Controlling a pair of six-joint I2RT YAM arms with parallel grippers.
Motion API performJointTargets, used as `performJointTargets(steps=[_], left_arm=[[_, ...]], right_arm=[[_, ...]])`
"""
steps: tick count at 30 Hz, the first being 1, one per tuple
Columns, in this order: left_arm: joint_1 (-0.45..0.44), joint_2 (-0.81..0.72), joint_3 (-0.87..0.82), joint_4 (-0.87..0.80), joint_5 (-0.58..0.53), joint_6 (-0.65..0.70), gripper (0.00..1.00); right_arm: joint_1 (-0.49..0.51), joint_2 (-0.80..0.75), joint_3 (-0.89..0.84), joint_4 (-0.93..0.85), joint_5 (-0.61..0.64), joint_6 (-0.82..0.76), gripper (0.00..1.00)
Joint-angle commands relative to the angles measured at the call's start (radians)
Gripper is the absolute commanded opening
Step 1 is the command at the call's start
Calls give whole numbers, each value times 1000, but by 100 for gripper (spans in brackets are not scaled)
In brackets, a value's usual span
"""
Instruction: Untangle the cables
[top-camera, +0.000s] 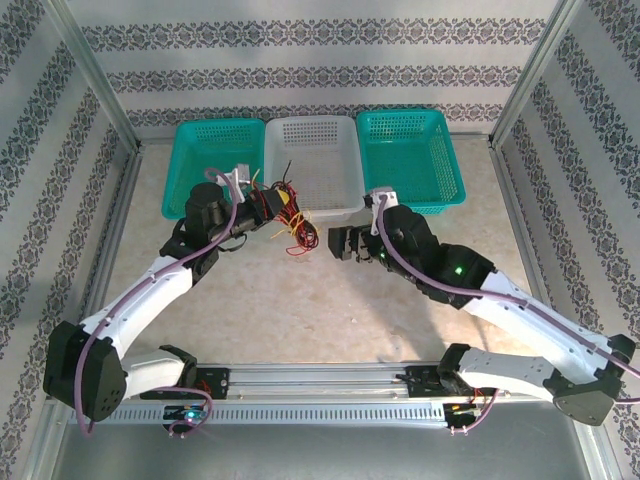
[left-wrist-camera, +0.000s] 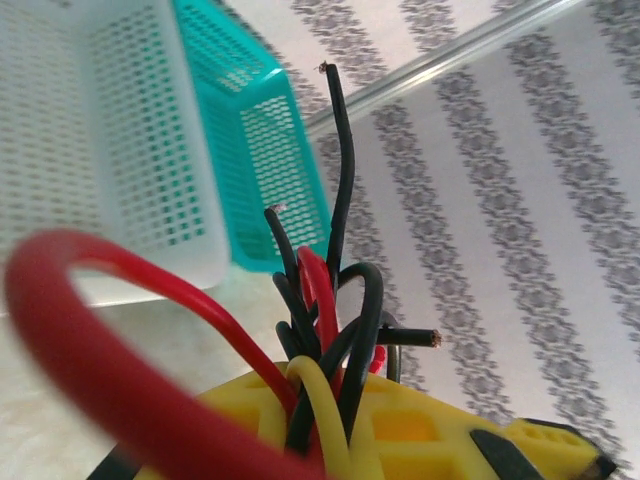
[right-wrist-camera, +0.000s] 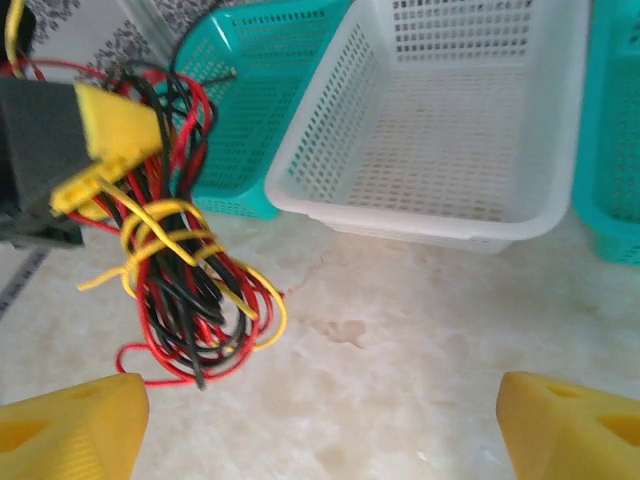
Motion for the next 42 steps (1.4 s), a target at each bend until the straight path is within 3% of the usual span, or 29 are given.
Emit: performJointTargets(steps=[1, 9, 15, 30, 33, 37, 42], left_arm=[[-28, -32, 45, -133, -65, 103, 0], [-52, -54, 94, -241, -130, 161, 0], [-60, -58, 99, -249, -129, 174, 0], [-64, -44, 88, -210, -43, 163, 0], [-63, -44, 77, -193, -30, 159, 0], [-64, -33, 75, -182, -2, 152, 0], [-62, -18, 45, -57, 94, 102, 0]], right_arm=[[13, 39, 29, 82, -142, 38, 90], [17, 294, 345, -228, -115, 14, 75], [16, 397, 456, -329, -109, 49, 60], [-12, 474, 487, -324, -128, 45, 22], [-21, 467, 468, -310, -135, 43, 18], [-41, 447, 436, -283, -164, 42, 1], [-84, 369, 364, -208, -227, 42, 0]])
